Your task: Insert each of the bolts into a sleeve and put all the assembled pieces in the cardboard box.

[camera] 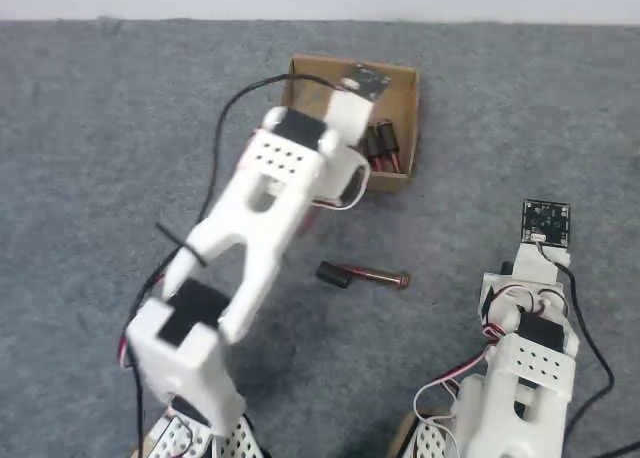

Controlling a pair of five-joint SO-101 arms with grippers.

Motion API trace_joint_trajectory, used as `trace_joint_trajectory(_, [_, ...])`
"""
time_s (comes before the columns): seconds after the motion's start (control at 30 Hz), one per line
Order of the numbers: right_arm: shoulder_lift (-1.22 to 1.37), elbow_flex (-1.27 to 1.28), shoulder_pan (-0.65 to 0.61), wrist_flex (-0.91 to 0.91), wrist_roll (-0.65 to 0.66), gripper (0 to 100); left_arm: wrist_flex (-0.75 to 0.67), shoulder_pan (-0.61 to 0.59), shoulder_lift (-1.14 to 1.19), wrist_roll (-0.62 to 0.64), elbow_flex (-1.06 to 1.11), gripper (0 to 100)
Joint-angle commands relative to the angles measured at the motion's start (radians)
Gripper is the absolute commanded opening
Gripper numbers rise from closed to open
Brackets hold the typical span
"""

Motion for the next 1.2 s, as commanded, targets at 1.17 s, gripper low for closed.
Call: trace_joint_trajectory(1.17, [-0.039, -0.012, -0.15, -0.05, 0.015, 0.9, -0.697, -0.704, -1.146, 0.002, 1.468, 1])
